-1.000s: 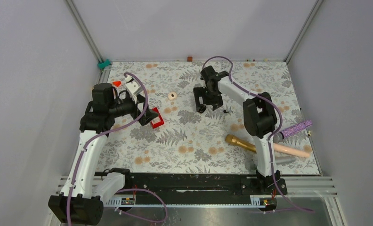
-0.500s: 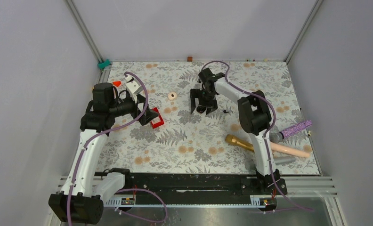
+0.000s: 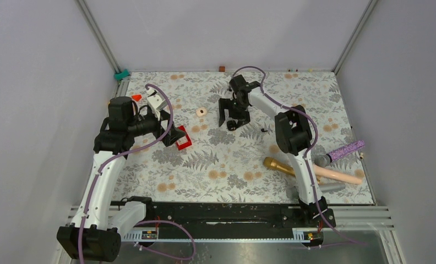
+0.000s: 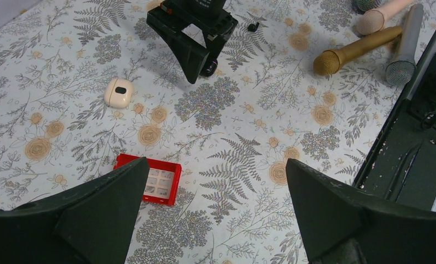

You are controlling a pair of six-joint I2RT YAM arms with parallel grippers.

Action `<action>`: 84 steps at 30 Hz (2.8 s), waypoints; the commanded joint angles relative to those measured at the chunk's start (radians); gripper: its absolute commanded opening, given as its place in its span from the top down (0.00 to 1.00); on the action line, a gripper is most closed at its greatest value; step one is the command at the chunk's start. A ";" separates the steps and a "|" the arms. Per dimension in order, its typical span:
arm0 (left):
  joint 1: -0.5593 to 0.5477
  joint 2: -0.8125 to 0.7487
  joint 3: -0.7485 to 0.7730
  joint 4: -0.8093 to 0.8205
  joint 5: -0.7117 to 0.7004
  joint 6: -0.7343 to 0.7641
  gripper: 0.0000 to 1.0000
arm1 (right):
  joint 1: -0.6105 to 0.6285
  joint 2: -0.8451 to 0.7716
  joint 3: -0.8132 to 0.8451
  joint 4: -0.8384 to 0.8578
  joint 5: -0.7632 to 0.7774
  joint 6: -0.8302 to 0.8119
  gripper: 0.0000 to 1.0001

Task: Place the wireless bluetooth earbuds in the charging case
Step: Pick up the charging case at the center of the board.

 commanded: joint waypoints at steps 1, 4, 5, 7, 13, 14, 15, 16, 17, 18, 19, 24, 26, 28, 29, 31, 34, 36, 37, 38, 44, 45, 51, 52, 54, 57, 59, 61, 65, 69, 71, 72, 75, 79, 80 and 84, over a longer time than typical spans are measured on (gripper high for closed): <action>0.007 -0.003 0.000 0.042 0.028 0.000 0.01 | 0.004 0.015 0.067 -0.041 0.058 -0.031 0.01; 0.007 -0.005 0.000 0.042 0.032 0.000 0.01 | 0.002 0.013 0.057 -0.051 0.099 -0.028 0.01; 0.008 -0.004 0.000 0.042 0.033 -0.001 0.01 | 0.001 0.014 0.053 -0.052 0.097 -0.028 0.00; 0.008 -0.004 0.000 0.042 0.033 -0.002 0.01 | 0.000 0.016 0.050 -0.052 0.099 -0.019 0.03; 0.009 -0.002 0.000 0.041 0.037 -0.003 0.02 | 0.000 0.042 0.069 -0.053 0.080 -0.007 0.13; 0.009 -0.002 0.000 0.042 0.038 -0.003 0.01 | 0.000 0.047 0.072 -0.054 0.079 -0.008 0.15; 0.009 -0.001 0.000 0.042 0.039 -0.003 0.01 | 0.000 0.049 0.078 -0.056 0.079 -0.011 0.16; 0.010 0.000 0.000 0.042 0.039 -0.004 0.01 | 0.000 0.051 0.082 -0.055 0.081 -0.010 0.19; 0.009 0.002 0.000 0.042 0.039 -0.004 0.02 | 0.001 0.053 0.083 -0.056 0.081 -0.010 0.21; 0.009 0.003 0.001 0.043 0.039 -0.006 0.01 | 0.000 0.052 0.084 -0.056 0.084 -0.011 0.21; 0.009 0.004 0.000 0.047 0.039 -0.009 0.02 | -0.001 0.050 0.082 -0.058 0.092 -0.010 0.22; 0.009 0.004 0.000 0.049 0.043 -0.012 0.01 | 0.000 0.031 0.048 -0.059 0.114 -0.015 0.21; 0.009 0.004 0.000 0.048 0.043 -0.012 0.02 | 0.001 0.025 0.040 -0.059 0.116 -0.015 0.21; 0.009 0.002 -0.002 0.048 0.044 -0.012 0.02 | 0.000 0.013 0.027 -0.058 0.107 -0.021 0.17; 0.009 0.001 -0.002 0.048 0.043 -0.012 0.02 | -0.002 0.002 0.007 -0.052 0.106 -0.011 0.16; 0.009 -0.001 -0.003 0.048 0.045 -0.012 0.01 | -0.015 -0.037 -0.067 0.013 0.055 0.019 0.16; 0.009 -0.005 -0.004 0.048 0.049 -0.011 0.01 | -0.034 -0.066 -0.137 0.069 -0.016 0.062 0.17; 0.009 -0.006 -0.003 0.048 0.050 -0.011 0.01 | -0.037 -0.055 -0.132 0.066 -0.008 0.066 0.18; 0.009 -0.004 -0.003 0.048 0.051 -0.011 0.01 | -0.038 -0.047 -0.125 0.058 -0.003 0.065 0.19; 0.009 -0.005 -0.004 0.047 0.051 -0.012 0.01 | -0.040 -0.043 -0.119 0.057 0.002 0.069 0.21; 0.009 -0.006 -0.002 0.048 0.058 -0.012 0.01 | -0.039 -0.018 -0.061 0.020 0.041 0.088 0.30; 0.009 -0.004 -0.002 0.048 0.060 -0.014 0.01 | -0.038 -0.011 -0.044 0.008 0.052 0.086 0.30; 0.009 -0.003 0.000 0.048 0.068 -0.018 0.01 | 0.004 0.031 0.044 -0.077 0.150 0.044 0.24; 0.009 -0.003 -0.001 0.049 0.070 -0.018 0.02 | 0.015 0.039 0.060 -0.090 0.175 0.033 0.23; 0.009 -0.003 0.001 0.051 0.070 -0.023 0.01 | 0.040 0.053 0.096 -0.118 0.223 0.011 0.23; 0.010 -0.007 0.001 0.055 0.067 -0.031 0.02 | 0.066 0.067 0.123 -0.144 0.280 -0.023 0.23; 0.009 -0.011 0.001 0.056 0.063 -0.034 0.01 | 0.084 0.070 0.131 -0.154 0.317 -0.044 0.23; 0.009 -0.017 0.000 0.060 0.061 -0.039 0.01 | 0.101 0.075 0.136 -0.162 0.357 -0.060 0.24; 0.009 -0.028 -0.003 0.068 0.053 -0.046 0.01 | 0.127 0.081 0.141 -0.168 0.410 -0.088 0.29; 0.009 -0.034 -0.004 0.069 0.050 -0.049 0.01 | 0.154 0.094 0.158 -0.176 0.479 -0.115 0.36; 0.010 -0.038 -0.003 0.069 0.051 -0.049 0.01 | 0.163 0.099 0.168 -0.177 0.509 -0.124 0.35; 0.009 -0.038 -0.003 0.070 0.052 -0.049 0.01 | 0.167 0.100 0.174 -0.179 0.520 -0.126 0.34; 0.009 -0.042 -0.004 0.069 0.054 -0.049 0.01 | 0.168 0.105 0.191 -0.180 0.541 -0.119 0.26; 0.009 -0.044 -0.003 0.069 0.057 -0.049 0.01 | 0.167 0.110 0.200 -0.180 0.540 -0.115 0.23; 0.010 -0.045 -0.004 0.069 0.058 -0.048 0.01 | 0.168 0.112 0.203 -0.180 0.538 -0.113 0.23; 0.009 -0.047 -0.003 0.069 0.059 -0.048 0.02 | 0.168 0.116 0.213 -0.180 0.524 -0.100 0.26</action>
